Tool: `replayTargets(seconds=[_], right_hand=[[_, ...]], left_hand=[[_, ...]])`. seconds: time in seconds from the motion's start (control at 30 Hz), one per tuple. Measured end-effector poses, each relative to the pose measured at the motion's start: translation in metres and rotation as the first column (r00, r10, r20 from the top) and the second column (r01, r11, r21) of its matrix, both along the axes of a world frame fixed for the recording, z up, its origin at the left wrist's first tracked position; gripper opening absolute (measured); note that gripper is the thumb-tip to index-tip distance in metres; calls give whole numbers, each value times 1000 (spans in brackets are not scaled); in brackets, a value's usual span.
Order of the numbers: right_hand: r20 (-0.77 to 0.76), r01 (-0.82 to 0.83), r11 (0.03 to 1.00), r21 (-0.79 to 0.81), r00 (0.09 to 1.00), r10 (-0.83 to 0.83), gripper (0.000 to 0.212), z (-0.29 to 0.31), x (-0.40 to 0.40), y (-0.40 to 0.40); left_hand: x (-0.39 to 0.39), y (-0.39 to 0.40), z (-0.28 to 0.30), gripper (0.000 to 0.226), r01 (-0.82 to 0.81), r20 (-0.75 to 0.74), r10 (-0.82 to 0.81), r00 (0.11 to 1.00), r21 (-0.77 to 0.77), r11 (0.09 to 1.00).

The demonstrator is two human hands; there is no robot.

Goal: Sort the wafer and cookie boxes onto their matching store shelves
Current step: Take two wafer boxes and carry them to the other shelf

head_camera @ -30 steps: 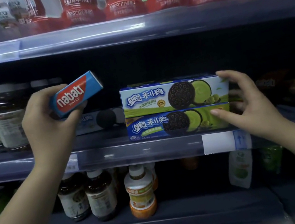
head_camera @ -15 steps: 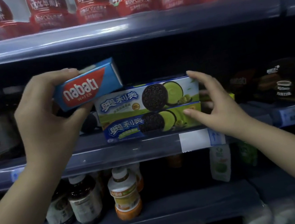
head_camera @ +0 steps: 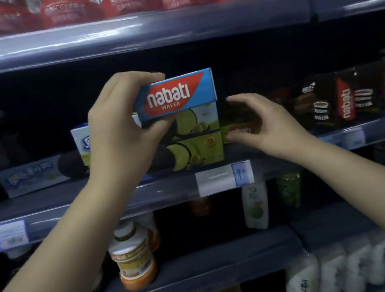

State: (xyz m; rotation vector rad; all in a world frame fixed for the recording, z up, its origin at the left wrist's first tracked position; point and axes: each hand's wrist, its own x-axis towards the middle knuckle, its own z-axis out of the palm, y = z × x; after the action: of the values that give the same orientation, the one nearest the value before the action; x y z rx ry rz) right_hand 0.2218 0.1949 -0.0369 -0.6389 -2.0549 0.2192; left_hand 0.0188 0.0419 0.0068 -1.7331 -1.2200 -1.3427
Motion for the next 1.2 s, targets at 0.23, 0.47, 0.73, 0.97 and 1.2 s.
replayTargets(seconds=[0.23, 0.47, 0.73, 0.97, 1.2], right_hand=[[227, 204, 973, -109, 958, -175, 68, 5, 10, 26], [291, 272, 924, -269, 937, -191, 65, 6, 7, 34], [179, 203, 965, -164, 968, -173, 46, 5, 7, 18], [58, 89, 991, -95, 995, -83, 44, 19, 54, -11], [276, 120, 984, 132, 949, -152, 64, -9, 57, -37]], left_hand=[[1, 4, -1, 42, -1, -10, 1, 1000, -16, 1000], [2, 5, -3, 41, 8, 1, -8, 1000, -13, 1000], [3, 4, -3, 42, -3, 12, 4, 1000, -32, 999], [2, 3, -3, 43, 3, 9, -2, 1000, -37, 999], [5, 4, -4, 48, 16, 27, -14, 1000, -51, 999]])
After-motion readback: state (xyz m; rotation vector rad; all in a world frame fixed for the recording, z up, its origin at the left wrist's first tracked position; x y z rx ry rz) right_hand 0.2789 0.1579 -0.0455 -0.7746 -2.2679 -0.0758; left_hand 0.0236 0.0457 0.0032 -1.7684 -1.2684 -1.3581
